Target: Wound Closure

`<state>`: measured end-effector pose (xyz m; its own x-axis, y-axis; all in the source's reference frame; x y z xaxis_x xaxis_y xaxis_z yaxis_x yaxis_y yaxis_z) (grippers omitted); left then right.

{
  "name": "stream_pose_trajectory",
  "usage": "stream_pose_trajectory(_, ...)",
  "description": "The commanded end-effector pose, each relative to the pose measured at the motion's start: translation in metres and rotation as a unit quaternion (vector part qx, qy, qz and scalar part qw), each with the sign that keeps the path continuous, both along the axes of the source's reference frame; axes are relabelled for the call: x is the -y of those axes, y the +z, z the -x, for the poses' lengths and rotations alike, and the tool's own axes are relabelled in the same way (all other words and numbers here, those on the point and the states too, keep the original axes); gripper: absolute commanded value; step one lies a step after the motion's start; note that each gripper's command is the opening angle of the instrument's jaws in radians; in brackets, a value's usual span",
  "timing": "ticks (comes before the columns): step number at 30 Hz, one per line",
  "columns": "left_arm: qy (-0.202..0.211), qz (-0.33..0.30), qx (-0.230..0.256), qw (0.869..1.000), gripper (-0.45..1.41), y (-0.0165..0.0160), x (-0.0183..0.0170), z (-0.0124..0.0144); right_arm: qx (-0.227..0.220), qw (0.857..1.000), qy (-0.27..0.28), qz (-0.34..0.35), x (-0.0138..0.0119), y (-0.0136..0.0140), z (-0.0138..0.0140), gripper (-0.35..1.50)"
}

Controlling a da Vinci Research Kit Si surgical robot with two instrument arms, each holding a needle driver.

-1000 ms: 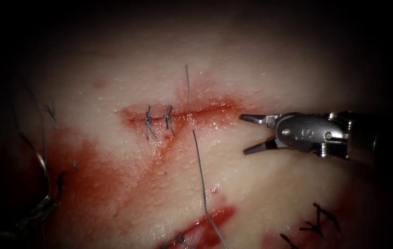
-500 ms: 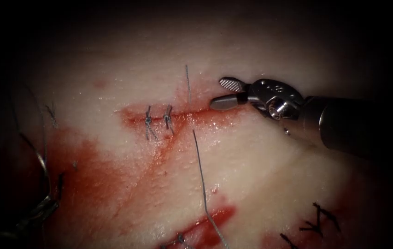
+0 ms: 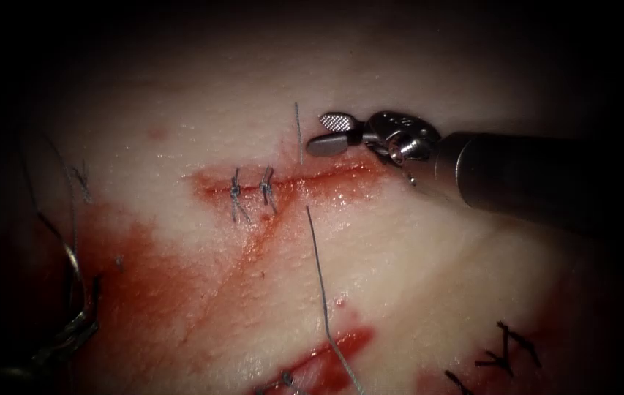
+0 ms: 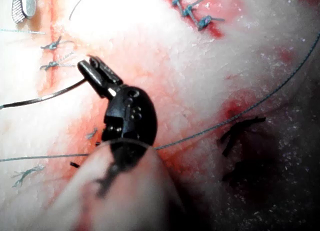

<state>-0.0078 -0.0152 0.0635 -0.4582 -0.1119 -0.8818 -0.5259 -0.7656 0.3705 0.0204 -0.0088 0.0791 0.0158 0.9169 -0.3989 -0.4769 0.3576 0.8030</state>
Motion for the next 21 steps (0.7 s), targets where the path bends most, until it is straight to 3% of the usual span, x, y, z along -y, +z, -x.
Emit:
stream_pose_trajectory(1, 0.000, 0.001, 0.000, 1.000, -0.45, 0.0006, -0.0004, 0.0005, -0.002, 1.000, 0.005, 0.003, -0.0009, 0.0009, -0.0015, 0.83)
stream_pose_trajectory(9, 0.000, 0.001, 0.000, 1.000, -0.45, 0.0006, -0.0004, 0.0005, -0.032, 0.999, -0.002, -0.030, -0.0004, 0.0034, -0.0028, 0.81)
stream_pose_trajectory(11, 0.000, 0.001, 0.000, 1.000, -0.45, 0.0006, -0.0004, 0.0005, -0.035, 0.999, -0.008, -0.030, -0.0004, 0.0035, -0.0031, 0.54)
stream_pose_trajectory(13, 0.000, 0.001, 0.000, 1.000, -0.45, 0.0006, -0.0004, 0.0005, -0.038, 0.999, -0.014, -0.032, -0.0005, 0.0032, -0.0033, -0.18)
stream_pose_trajectory(14, 0.001, 0.000, 0.000, 1.000, -0.45, 0.0006, -0.0004, 0.0005, -0.035, 0.999, -0.029, -0.006, -0.0006, 0.0031, -0.0035, -0.35)
stream_pose_trajectory(17, 0.001, 0.000, -0.001, 1.000, -0.45, 0.0006, -0.0004, 0.0005, -0.029, 0.996, -0.060, 0.053, -0.0007, 0.0027, -0.0042, -0.35)
stream_pose_trajectory(21, 0.002, 0.001, 0.000, 1.000, -0.45, 0.0006, -0.0004, 0.0005, -0.046, 0.995, -0.049, 0.071, -0.0010, 0.0019, -0.0044, -0.35)
